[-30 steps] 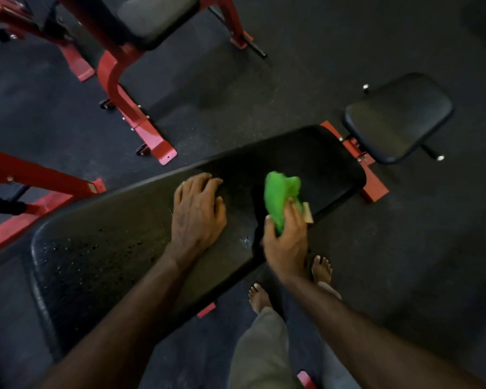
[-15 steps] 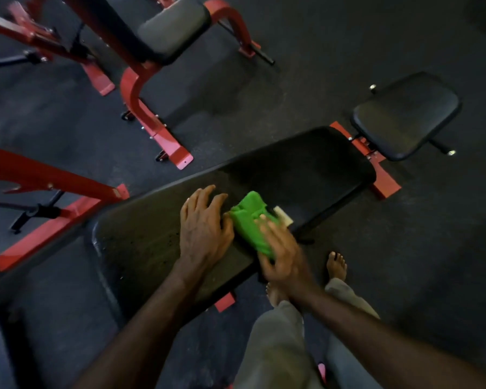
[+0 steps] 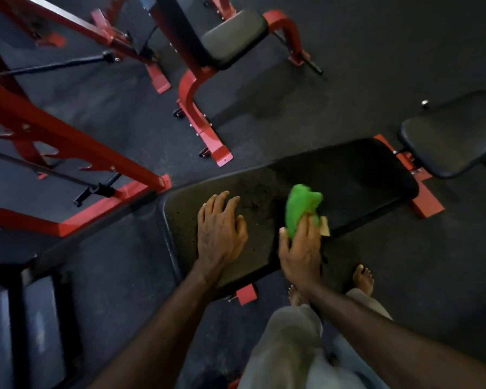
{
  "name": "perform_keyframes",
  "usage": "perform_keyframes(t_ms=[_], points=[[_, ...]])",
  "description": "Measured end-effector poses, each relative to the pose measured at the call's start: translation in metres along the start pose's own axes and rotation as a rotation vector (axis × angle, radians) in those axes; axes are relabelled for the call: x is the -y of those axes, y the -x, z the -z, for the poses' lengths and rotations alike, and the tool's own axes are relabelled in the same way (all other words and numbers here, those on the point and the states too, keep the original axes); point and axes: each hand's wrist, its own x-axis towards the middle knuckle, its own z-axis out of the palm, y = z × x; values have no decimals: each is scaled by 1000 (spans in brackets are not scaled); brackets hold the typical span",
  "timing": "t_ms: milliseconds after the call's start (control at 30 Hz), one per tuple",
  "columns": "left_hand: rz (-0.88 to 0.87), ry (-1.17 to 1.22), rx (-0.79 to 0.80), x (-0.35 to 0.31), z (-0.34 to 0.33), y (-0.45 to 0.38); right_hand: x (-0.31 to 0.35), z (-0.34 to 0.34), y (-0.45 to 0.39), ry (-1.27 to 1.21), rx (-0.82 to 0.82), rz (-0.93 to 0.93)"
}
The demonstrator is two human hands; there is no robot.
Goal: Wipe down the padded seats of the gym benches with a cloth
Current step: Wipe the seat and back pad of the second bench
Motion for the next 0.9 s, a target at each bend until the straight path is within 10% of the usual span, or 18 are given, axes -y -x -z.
perform_keyframes(t_ms=[133,300,467,633,800,900], points=[[47,24,-68,12,3,9,-9,22,2,-1,293,625],[136,41,-139,30,14,23,14,9,6,22,81,87],[192,45,-184,45,14,33,11,11,13,0,287,626],[187,37,-210,51,13,35,46,-6,13,-8,124,154],[177,37,-220,53,9,38,32,2,5,-3,286,652],[201,78,-246,59,9,41,42,-4,-7,-49,189,132]])
